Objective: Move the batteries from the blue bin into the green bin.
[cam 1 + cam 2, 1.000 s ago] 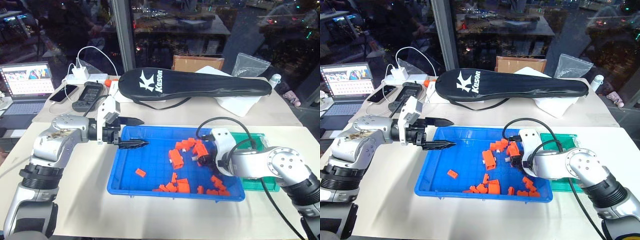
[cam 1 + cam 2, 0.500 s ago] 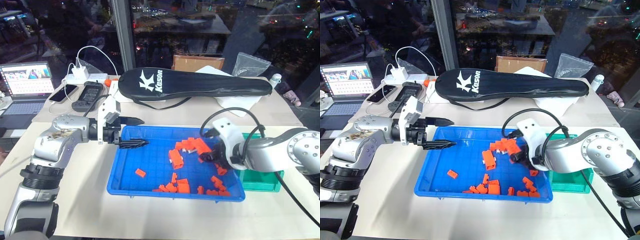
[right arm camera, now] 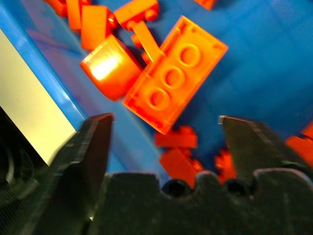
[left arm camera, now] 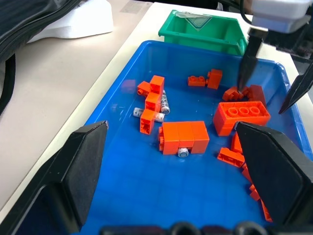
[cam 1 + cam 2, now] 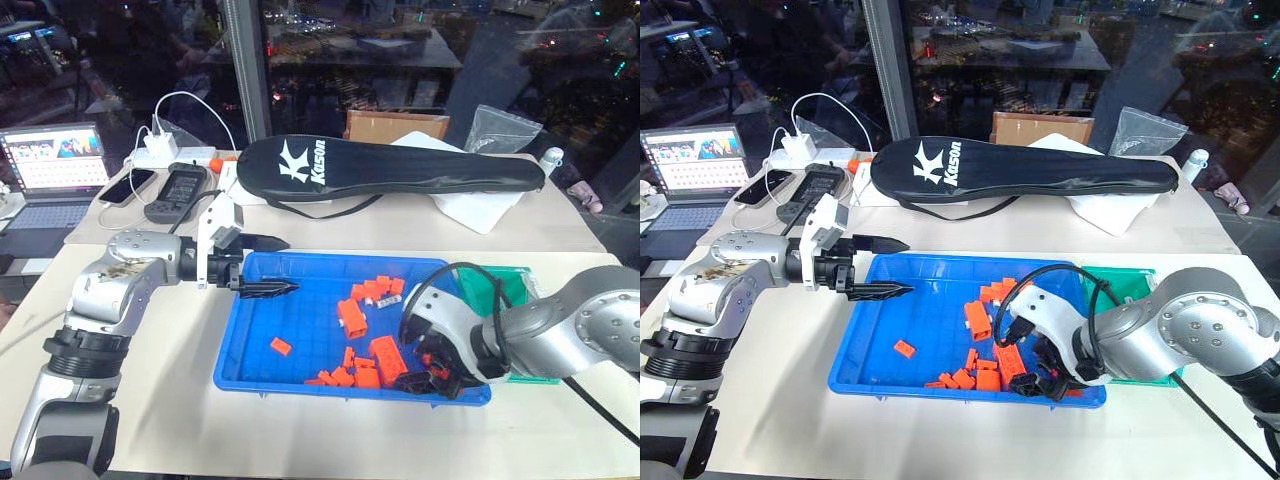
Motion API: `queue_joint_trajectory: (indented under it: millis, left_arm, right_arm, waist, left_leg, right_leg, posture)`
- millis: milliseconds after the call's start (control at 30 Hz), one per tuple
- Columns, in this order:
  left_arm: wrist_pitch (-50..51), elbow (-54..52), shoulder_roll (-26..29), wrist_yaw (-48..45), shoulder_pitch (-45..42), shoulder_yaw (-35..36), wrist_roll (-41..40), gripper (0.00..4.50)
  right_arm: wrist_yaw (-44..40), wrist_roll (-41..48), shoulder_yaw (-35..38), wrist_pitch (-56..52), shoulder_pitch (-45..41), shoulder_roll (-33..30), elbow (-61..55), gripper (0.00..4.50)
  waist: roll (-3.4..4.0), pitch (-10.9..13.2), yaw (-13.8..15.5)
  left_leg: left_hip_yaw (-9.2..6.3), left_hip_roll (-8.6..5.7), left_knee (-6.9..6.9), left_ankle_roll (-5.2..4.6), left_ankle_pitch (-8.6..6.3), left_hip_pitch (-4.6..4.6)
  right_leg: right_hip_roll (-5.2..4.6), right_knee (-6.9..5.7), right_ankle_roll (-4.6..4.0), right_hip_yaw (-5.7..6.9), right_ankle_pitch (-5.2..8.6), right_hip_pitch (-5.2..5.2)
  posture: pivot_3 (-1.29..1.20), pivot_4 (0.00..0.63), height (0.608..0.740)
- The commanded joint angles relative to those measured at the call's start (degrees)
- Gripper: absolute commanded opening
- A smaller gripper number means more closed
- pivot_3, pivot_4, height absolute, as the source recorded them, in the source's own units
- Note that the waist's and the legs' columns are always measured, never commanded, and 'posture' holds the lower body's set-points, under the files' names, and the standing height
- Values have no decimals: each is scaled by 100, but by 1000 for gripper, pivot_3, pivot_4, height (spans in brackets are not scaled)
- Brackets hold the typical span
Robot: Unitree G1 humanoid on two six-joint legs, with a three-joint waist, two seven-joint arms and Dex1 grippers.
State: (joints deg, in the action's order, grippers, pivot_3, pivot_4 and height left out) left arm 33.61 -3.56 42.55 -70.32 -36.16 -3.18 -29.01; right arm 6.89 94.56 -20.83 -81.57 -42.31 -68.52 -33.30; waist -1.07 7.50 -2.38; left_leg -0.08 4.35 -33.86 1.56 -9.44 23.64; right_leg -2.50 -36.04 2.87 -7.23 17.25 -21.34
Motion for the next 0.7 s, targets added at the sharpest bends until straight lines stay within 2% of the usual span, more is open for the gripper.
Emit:
queue_joint_trajectory:
  millis: [33, 167, 233, 300, 500, 700]
  left_arm:
    - [15, -233, 23, 70, -77, 125, -69, 4500]
    - [-38, -216, -63, 284, -115, 189, -43, 4500]
    - [-6, -218, -60, 289, -149, 192, -94, 4500]
    - [-43, -219, -51, 276, -159, 155, -70, 4500]
    - [-20, -257, -44, 317, -161, 179, -80, 4500]
    - [23, -354, 3, 386, -79, 222, -100, 4500]
  right_arm:
    - [-1114, -1222, 835, 916, 39, 168, -118, 4488]
    - [-2120, -3150, 484, 1797, 283, 123, -9, 4488]
    - [-2503, -3972, 459, 2606, 509, 522, 458, 4488]
    - [-3115, -5005, 51, 3415, 606, 669, 834, 4488]
    - [-4098, -5997, -106, 3815, 393, 1388, 1991, 4488]
    - [-4627, -6613, -36, 3984, 372, 1925, 2474, 4488]
  waist:
    - [0, 0, -5]
    - [0, 0, -1]
    - [-2, -1, 4]
    - [-1, -1, 4]
    - [0, 0, 9]
    - [0, 0, 20]
  left_leg:
    - [0, 0, 0, 0, 0, 0]
    - [0, 0, 1, 0, 0, -9]
    - [1, -1, -2, 0, 0, -5]
    - [1, -3, -4, 0, 0, -5]
    - [1, -4, -4, 0, 0, -6]
    - [1, -4, -4, 0, 0, -7]
  right_leg:
    - [0, 0, 2, 0, 1, 0]
    - [1, -1, 24, 2, 14, 4]
    - [0, 0, 25, 1, 14, 2]
    - [0, -1, 27, 0, 14, 4]
    - [2, -5, 18, 0, 9, 5]
    - [2, -5, 18, 1, 8, 8]
  posture:
    - [0, 150, 740]
    - [0, 150, 740]
    - [0, 150, 740]
    - [0, 150, 740]
    - [0, 150, 740]
    - [0, 150, 740]
